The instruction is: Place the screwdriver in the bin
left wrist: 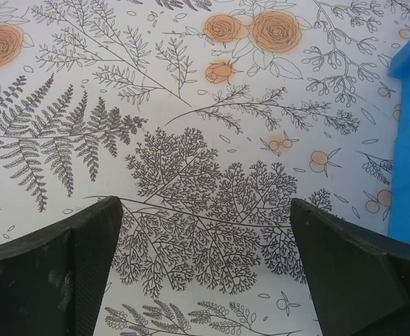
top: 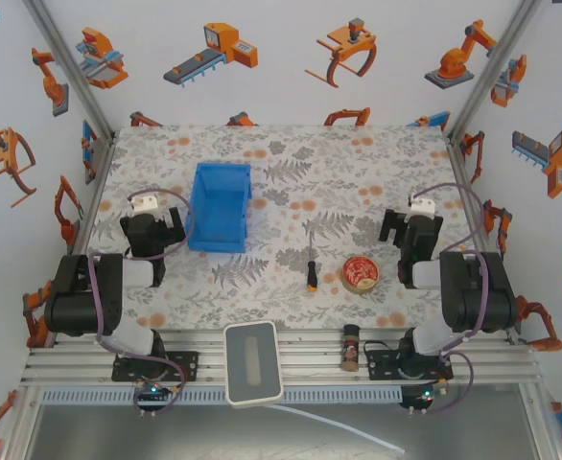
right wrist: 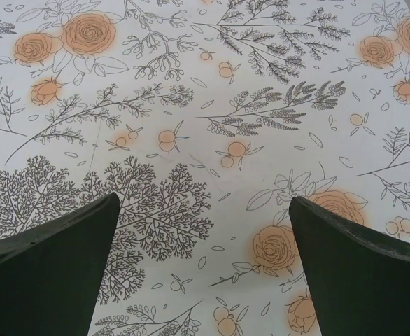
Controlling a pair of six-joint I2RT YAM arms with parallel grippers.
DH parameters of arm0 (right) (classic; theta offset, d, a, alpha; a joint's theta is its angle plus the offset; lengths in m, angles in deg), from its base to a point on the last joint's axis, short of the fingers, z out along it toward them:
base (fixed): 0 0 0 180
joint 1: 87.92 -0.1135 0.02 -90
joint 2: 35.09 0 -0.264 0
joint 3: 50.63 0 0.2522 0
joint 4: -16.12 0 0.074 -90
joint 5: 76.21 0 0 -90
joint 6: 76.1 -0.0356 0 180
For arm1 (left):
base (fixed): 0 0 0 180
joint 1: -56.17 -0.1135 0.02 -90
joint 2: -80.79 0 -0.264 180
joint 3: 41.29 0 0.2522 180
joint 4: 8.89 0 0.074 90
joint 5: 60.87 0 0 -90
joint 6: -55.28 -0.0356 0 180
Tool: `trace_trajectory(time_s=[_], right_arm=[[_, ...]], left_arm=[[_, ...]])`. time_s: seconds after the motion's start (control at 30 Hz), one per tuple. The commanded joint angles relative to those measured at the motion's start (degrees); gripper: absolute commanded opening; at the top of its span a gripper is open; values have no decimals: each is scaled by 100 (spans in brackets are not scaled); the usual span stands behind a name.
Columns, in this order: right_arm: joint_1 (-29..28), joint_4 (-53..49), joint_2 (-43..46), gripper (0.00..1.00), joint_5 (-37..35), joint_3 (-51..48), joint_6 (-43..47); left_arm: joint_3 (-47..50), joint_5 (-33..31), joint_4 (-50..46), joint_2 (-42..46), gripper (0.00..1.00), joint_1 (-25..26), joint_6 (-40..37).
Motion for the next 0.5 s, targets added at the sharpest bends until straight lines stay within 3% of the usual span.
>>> trace_trajectory(time_s=[0.0, 0.47], right_arm=[[38, 43, 57, 99, -38, 91, -53], [35, 40, 60, 99, -41, 91, -47]], left_arm=[[-96, 65, 18, -5, 97, -22, -34], [-99, 62, 20, -1, 97, -23, -34]])
